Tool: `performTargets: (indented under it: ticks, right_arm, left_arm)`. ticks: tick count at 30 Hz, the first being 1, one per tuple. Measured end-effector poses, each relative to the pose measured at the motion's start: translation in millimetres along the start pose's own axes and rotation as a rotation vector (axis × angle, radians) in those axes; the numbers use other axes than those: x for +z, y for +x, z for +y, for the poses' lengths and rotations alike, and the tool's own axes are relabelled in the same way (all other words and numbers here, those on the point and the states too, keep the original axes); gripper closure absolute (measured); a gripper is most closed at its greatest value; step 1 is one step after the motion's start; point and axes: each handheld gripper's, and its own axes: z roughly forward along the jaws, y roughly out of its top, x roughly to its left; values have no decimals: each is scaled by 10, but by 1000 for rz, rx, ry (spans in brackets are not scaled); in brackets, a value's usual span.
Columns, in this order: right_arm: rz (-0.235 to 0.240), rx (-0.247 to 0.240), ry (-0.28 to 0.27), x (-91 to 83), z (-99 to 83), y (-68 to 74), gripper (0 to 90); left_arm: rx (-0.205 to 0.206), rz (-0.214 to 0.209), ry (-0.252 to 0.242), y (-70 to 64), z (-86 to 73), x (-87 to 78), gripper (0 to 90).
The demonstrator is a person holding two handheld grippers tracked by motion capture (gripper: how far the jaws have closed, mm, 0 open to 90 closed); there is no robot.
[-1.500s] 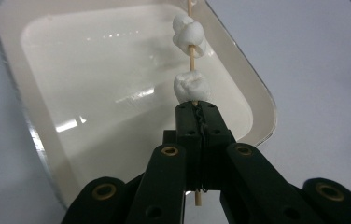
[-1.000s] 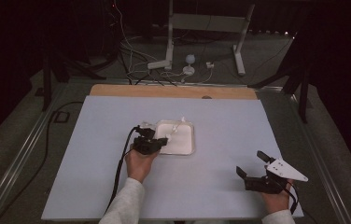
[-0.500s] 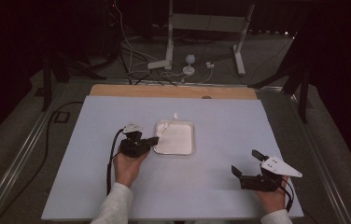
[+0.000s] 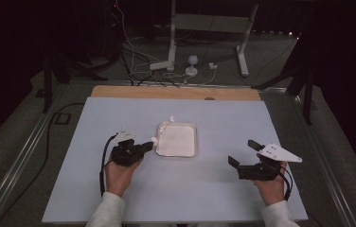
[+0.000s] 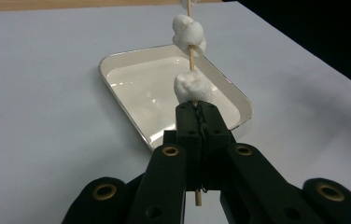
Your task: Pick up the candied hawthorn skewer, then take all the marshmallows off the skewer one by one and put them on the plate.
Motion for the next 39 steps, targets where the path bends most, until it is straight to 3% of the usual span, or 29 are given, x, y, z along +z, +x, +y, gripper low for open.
performTargets:
  ticks: [9,15,21,27,34,39]
  right_arm:
    - [50,-3,7,272,280,58,2]
    - [108,-21,24,570,488,202,2]
    - [154,-27,40,801,579,325,3]
    - [208,8,39,1052,668,444,2]
    - [240,42,51,1195,687,468,3]
    - [299,107,90,1288,706,472,162]
  left_arm:
    - [29,-10,-29,0,-29,-130,900]
    - [50,-27,-43,-32,-37,-169,900]
    - [79,-50,-53,-90,-39,-158,900]
    - [102,-62,-50,-147,-47,-128,900]
    - [102,-74,-64,-169,-48,-126,900]
    - [114,-88,-66,-200,-59,-107,900]
